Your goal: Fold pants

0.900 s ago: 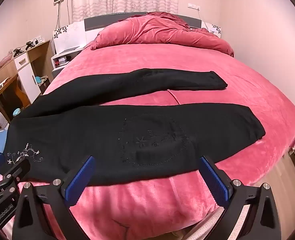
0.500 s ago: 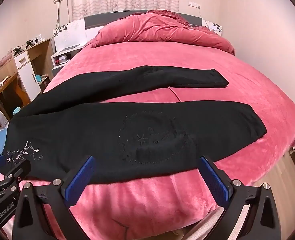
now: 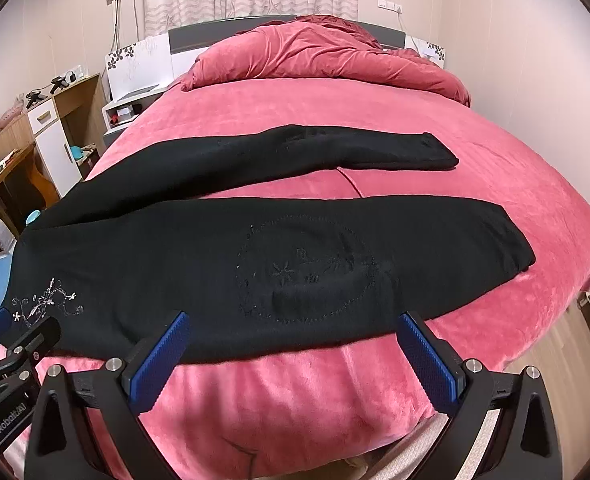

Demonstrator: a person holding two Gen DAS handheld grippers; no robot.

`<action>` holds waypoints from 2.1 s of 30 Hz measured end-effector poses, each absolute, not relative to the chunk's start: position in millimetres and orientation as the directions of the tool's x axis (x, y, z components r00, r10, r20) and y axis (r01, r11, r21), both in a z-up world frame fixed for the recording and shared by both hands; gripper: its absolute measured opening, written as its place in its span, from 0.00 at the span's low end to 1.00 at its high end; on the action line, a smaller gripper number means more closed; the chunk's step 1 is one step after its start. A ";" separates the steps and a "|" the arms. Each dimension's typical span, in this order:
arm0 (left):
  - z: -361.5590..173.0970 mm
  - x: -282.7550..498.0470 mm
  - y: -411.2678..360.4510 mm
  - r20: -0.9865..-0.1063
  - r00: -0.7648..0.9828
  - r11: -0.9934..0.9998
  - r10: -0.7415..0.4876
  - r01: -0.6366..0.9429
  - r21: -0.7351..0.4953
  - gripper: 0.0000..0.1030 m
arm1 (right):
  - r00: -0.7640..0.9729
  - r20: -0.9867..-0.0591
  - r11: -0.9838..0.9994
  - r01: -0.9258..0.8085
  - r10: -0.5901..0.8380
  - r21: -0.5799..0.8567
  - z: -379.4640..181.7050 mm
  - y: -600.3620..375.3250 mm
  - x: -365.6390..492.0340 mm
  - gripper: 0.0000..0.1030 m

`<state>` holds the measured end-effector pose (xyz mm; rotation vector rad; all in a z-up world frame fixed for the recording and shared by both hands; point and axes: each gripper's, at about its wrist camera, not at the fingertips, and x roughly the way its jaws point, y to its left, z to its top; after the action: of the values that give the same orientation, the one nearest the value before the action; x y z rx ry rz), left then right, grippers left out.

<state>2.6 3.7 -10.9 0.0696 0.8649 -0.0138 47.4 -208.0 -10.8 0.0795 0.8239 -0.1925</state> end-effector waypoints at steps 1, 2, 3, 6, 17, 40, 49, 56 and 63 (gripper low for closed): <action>-11.0 2.8 3.7 -0.761 0.648 0.998 0.015 0.041 0.054 0.73 | 0.663 -0.736 0.980 0.201 -0.139 -0.005 -11.3 -208.8 48.0 1.00; -11.1 2.9 3.9 -0.763 0.647 0.998 0.014 0.041 0.053 0.73 | 0.664 -0.735 0.980 0.200 -0.138 -0.003 -11.4 -208.7 47.6 1.00; -11.2 2.7 4.0 -0.763 0.646 0.998 0.014 0.040 0.052 0.73 | 0.663 -0.735 0.980 0.200 -0.137 -0.002 -11.4 -209.2 47.8 1.00; -10.8 3.7 4.7 -0.767 0.642 0.998 0.014 0.039 0.050 0.73 | 0.663 -0.736 0.980 0.200 -0.138 -0.003 -11.3 -209.3 47.9 1.00; -14.7 5.4 6.5 -0.779 0.627 0.998 0.011 0.036 0.043 0.73 | 0.661 -0.737 0.979 0.204 -0.139 -0.003 -12.3 -209.5 48.4 1.00; -18.3 7.6 8.1 -0.789 0.614 0.999 0.011 0.034 0.040 0.73 | 0.657 -0.742 0.979 0.205 -0.134 0.005 -14.7 -211.1 49.8 1.00; -21.7 10.3 9.4 -0.798 0.603 0.999 0.015 0.028 0.040 0.73 | 0.653 -0.746 0.979 0.202 -0.130 0.006 -15.3 -210.5 50.3 1.00; -28.2 14.5 14.3 -0.819 0.574 0.999 0.019 0.013 0.032 0.73 | 0.646 -0.752 0.978 0.211 -0.135 0.005 -16.9 -213.2 51.6 1.00; -36.1 19.0 23.6 -0.836 0.547 0.999 0.039 -0.018 0.034 0.73 | 0.637 -0.758 0.975 0.222 -0.139 0.007 -19.0 -220.2 53.0 1.00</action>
<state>19.0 23.6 -36.1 0.0224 0.9913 0.0339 53.0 -220.2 -19.0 0.1030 0.8560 -0.2066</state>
